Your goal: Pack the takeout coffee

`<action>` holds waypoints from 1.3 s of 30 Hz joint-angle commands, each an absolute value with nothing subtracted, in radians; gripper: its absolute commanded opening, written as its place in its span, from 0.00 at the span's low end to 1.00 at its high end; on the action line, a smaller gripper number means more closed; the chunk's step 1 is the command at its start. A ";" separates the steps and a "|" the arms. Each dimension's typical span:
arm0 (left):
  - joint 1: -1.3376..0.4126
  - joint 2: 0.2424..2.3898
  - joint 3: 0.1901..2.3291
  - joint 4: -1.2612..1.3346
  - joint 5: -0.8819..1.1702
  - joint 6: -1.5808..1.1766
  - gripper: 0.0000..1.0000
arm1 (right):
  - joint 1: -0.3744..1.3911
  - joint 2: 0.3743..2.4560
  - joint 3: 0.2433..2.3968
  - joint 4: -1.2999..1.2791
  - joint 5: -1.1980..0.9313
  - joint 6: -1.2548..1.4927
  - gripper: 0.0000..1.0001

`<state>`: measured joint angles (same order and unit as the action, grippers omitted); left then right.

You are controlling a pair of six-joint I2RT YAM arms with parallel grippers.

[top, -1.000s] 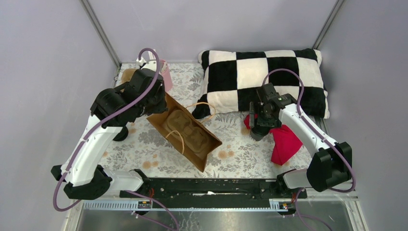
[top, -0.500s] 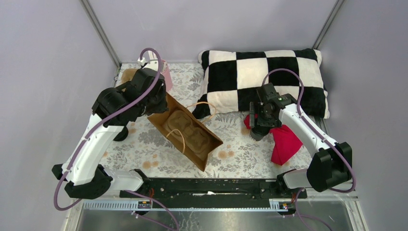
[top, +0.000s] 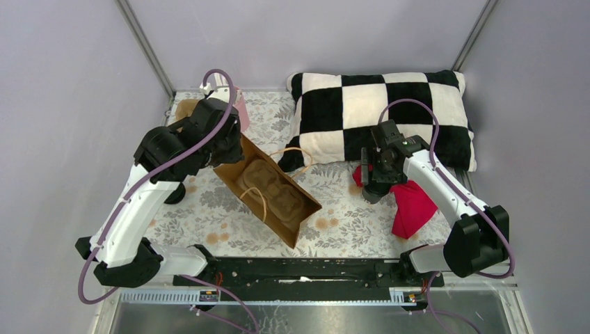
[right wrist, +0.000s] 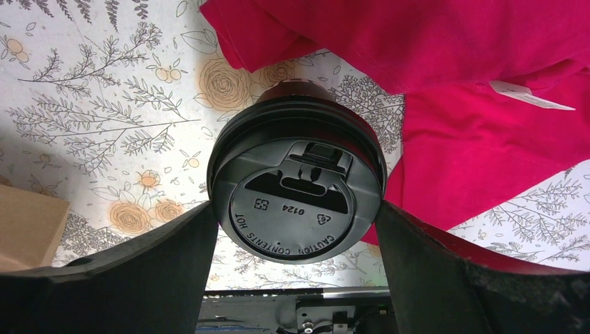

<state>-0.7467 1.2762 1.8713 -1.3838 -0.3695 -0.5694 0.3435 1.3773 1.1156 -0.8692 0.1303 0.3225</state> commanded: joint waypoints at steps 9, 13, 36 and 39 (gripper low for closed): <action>-0.746 1.277 1.880 -1.334 -0.366 -0.566 0.00 | 0.336 1.352 1.150 -0.850 0.128 0.298 0.79; -0.744 1.274 1.887 -1.320 -0.357 -0.562 0.00 | 0.336 1.323 1.172 -0.857 0.096 0.280 0.76; -0.745 1.247 1.880 -1.335 -0.330 -0.617 0.00 | 0.337 1.212 1.637 -0.874 -0.495 0.226 0.69; -0.745 1.251 1.881 -1.355 -0.330 -0.650 0.00 | 0.337 1.242 1.724 -0.833 -0.601 0.280 0.69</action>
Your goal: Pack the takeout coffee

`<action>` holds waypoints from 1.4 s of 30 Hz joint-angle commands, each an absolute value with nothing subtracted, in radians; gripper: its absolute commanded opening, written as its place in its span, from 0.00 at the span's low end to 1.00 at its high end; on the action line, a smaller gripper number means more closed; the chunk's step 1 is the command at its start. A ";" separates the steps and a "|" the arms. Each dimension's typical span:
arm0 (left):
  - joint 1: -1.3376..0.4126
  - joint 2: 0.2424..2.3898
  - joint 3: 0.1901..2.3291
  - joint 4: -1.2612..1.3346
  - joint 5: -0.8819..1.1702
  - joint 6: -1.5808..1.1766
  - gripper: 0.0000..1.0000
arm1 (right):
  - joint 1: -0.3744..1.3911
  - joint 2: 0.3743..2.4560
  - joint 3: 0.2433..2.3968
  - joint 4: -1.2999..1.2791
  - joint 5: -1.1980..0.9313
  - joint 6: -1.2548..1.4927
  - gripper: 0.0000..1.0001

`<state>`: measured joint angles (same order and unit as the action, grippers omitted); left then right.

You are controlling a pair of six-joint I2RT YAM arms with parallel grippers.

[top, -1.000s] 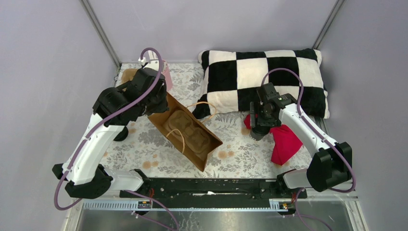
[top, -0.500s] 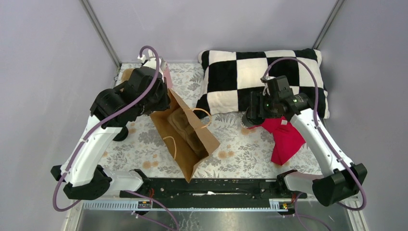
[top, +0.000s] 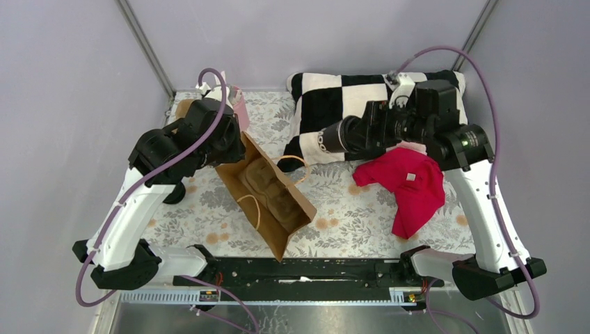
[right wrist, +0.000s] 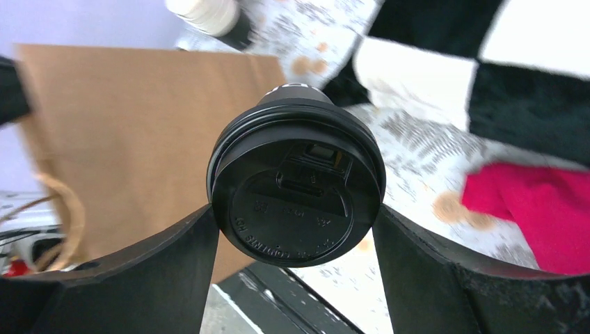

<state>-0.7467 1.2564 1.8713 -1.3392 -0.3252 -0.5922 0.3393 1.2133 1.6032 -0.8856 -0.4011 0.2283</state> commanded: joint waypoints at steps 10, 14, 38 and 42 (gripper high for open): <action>-0.745 1.252 1.855 -1.446 -0.366 -0.762 0.00 | 0.461 1.380 1.994 -0.698 -0.810 0.447 0.68; -0.744 1.243 1.843 -1.456 -0.377 -0.806 0.00 | 0.555 1.444 2.090 -0.704 -0.834 0.461 0.67; -0.706 1.227 1.818 -1.456 -0.413 -0.931 0.00 | 0.871 1.490 2.181 -1.038 -0.541 0.217 0.64; -0.691 1.223 1.823 -1.456 -0.416 -0.943 0.00 | 0.899 1.488 2.170 -1.047 -0.510 0.210 0.63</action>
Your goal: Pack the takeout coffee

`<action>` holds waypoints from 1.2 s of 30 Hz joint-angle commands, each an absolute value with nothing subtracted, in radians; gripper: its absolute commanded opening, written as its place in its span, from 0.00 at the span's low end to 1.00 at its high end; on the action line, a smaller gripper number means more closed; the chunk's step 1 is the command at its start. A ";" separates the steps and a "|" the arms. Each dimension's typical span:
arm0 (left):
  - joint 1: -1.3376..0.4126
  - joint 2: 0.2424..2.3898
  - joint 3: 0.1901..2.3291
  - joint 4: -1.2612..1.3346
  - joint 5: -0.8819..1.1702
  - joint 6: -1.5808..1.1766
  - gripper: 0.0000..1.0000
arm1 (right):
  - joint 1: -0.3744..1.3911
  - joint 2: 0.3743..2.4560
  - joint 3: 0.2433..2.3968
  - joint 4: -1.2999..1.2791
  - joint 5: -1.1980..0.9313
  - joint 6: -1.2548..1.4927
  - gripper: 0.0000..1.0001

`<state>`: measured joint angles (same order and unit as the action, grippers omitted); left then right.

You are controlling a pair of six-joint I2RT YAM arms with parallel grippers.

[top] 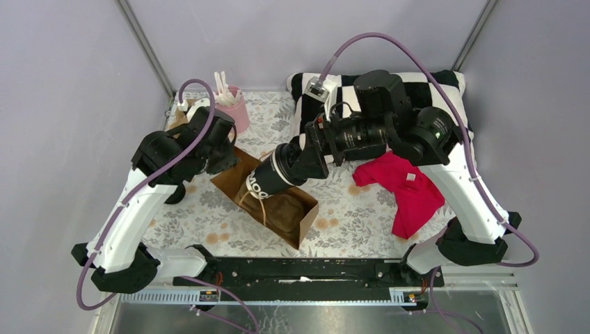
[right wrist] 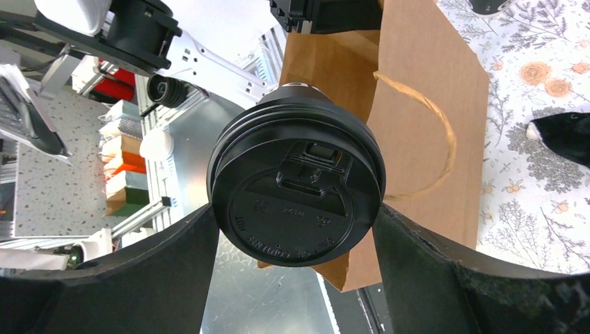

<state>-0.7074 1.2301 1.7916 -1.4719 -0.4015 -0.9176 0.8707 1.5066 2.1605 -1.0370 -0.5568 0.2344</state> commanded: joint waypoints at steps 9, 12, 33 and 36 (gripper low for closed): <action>-0.672 1.218 1.849 -1.393 -0.379 -0.938 0.00 | 0.995 1.538 2.192 -1.200 -0.181 0.129 0.60; -0.671 1.210 1.858 -1.366 -0.349 -0.933 0.00 | 1.040 1.552 2.203 -1.246 -0.055 0.122 0.60; -0.671 0.973 1.574 -1.030 -0.066 -0.708 0.00 | 1.208 1.467 1.772 -0.906 0.107 -0.179 0.60; -0.671 0.946 1.522 -0.989 -0.013 -0.672 0.00 | 1.228 1.458 1.709 -0.852 0.130 -0.203 0.59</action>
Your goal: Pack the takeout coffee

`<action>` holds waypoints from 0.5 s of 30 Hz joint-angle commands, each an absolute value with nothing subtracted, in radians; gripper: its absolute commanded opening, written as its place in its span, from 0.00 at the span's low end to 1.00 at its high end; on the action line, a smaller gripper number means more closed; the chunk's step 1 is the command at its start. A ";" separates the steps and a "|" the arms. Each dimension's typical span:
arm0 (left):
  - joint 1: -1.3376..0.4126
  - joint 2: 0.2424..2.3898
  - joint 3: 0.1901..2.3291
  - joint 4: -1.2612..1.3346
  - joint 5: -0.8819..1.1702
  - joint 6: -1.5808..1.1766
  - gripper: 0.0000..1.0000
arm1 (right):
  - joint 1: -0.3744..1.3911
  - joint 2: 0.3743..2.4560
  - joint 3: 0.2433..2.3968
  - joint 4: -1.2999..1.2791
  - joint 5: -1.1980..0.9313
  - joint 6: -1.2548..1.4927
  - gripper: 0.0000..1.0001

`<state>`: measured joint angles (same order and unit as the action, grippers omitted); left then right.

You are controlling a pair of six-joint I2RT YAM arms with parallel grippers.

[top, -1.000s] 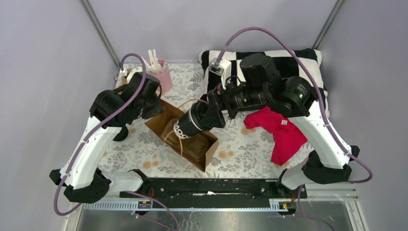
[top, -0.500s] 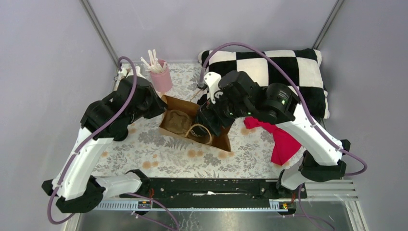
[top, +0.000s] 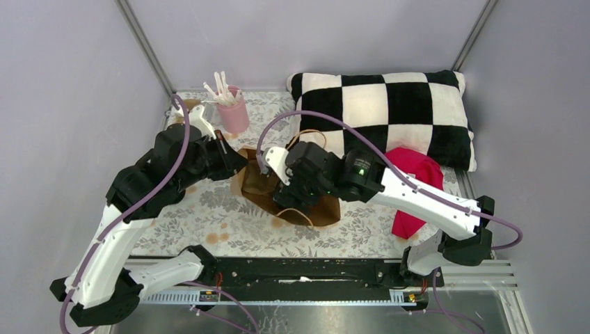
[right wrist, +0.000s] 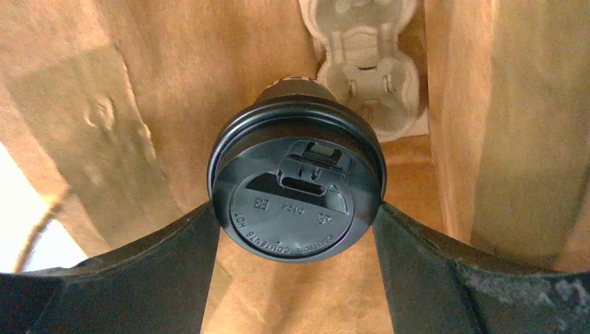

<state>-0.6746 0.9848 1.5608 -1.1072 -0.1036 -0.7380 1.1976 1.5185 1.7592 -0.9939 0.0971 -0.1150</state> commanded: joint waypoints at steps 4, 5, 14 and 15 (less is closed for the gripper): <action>-0.671 0.897 1.456 -0.980 0.020 -0.641 0.00 | 1.273 1.499 1.701 -0.840 0.257 -0.210 0.59; -0.671 0.885 1.442 -0.977 0.023 -0.632 0.00 | 1.286 1.506 1.695 -0.833 0.286 -0.215 0.59; -0.671 0.760 1.278 -0.872 0.011 -0.615 0.00 | 1.341 1.535 1.612 -0.762 0.394 -0.277 0.61; -0.672 0.747 1.260 -0.851 0.006 -0.615 0.00 | 1.351 1.536 1.599 -0.760 0.388 -0.287 0.61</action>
<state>-0.6746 0.7872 1.2995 -0.9833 -0.0010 -0.6338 1.3190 1.5200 1.6329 -0.8104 0.3420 -0.2306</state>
